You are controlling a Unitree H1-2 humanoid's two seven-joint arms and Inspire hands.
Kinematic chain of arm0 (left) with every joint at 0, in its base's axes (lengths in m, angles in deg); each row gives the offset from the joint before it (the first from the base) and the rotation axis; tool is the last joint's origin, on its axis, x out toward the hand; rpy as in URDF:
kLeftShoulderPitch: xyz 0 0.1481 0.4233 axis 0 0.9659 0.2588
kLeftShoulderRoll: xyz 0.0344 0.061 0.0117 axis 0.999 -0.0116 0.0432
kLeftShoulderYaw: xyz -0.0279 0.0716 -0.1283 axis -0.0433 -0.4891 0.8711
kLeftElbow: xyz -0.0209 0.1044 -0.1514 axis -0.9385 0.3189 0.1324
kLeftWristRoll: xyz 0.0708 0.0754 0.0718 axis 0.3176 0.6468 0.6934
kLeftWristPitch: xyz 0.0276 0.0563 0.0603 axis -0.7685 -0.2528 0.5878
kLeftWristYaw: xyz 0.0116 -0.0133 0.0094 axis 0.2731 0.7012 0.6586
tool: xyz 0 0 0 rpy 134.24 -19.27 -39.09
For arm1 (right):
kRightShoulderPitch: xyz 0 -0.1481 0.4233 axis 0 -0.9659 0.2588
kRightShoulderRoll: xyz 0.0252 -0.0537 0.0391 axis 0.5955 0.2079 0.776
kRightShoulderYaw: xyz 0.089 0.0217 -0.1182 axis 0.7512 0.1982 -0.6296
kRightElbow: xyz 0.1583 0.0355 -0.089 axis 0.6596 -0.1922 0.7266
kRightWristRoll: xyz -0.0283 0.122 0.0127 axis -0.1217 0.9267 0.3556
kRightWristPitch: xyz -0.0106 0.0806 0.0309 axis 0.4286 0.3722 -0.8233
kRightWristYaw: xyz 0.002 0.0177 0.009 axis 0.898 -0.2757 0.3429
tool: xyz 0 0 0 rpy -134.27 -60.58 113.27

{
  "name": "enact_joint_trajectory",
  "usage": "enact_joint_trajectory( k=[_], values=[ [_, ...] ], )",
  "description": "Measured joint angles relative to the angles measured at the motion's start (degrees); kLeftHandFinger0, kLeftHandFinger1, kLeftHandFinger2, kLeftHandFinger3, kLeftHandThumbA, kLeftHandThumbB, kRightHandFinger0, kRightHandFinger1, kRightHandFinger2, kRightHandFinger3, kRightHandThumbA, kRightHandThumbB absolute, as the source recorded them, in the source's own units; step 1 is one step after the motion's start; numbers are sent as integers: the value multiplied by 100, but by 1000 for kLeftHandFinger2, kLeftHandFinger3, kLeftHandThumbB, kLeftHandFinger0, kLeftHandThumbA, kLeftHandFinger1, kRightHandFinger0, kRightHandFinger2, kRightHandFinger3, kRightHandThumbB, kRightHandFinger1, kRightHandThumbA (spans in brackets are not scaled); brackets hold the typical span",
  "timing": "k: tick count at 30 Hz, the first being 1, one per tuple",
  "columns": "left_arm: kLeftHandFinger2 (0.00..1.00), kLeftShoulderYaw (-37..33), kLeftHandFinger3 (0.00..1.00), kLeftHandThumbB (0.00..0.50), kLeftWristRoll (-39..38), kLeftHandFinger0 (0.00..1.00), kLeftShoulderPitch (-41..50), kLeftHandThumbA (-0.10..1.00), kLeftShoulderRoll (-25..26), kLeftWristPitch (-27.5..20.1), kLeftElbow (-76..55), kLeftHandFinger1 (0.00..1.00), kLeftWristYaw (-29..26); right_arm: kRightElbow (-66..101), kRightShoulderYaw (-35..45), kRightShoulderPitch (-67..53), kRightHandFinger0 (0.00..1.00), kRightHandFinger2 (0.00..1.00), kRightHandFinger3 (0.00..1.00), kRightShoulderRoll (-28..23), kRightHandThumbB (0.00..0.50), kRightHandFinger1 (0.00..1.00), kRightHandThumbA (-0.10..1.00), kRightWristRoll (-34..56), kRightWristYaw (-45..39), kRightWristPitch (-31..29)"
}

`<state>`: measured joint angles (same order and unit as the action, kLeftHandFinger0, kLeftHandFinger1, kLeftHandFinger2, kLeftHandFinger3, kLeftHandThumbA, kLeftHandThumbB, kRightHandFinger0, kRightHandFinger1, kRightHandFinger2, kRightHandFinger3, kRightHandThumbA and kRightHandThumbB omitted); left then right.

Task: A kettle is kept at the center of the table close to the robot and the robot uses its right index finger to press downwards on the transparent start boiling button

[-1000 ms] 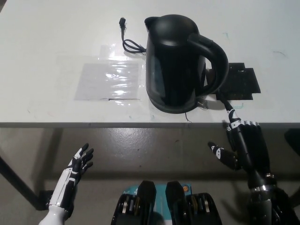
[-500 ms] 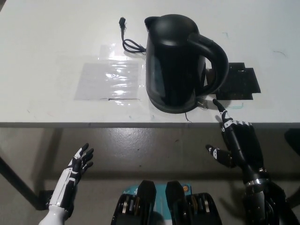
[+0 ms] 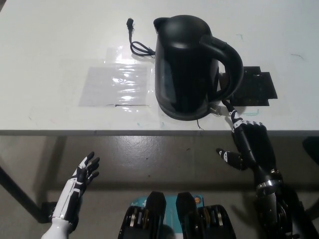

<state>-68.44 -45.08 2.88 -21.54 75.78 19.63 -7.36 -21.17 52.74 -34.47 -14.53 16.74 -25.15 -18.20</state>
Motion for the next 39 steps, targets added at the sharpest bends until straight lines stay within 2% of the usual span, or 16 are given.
enact_joint_trajectory(
  k=[14,23,27,35,38,39],
  values=[
    [1000,0,1000,206,-2,1000,-60,1000,1,0,-1,1000,0,-341,-137,245,0,15,1000,-26,162,11,961,5,-12,224],
    [1000,0,1000,220,-6,1000,-111,1000,0,1,-5,1000,0,-452,-182,306,0,20,1000,-80,167,0,999,29,-59,299],
    [1000,0,1000,212,-8,1000,-113,1000,0,1,-7,1000,0,-528,-229,310,0,4,1000,-127,162,0,952,31,-72,345],
    [1000,0,1000,226,-8,1000,-119,1000,0,3,-14,1000,0,-574,-258,325,0,3,1000,-140,172,0,943,40,-98,428],
    [1000,1,1000,227,-8,1000,-123,1000,0,2,-14,1000,0,-617,-267,355,0,25,1000,-159,178,0,983,44,-114,466],
    [1000,1,1000,222,-7,1000,-123,1000,0,2,-14,1000,-1,-622,-272,364,0,64,1000,-167,179,8,988,44,-120,476]
  ],
)
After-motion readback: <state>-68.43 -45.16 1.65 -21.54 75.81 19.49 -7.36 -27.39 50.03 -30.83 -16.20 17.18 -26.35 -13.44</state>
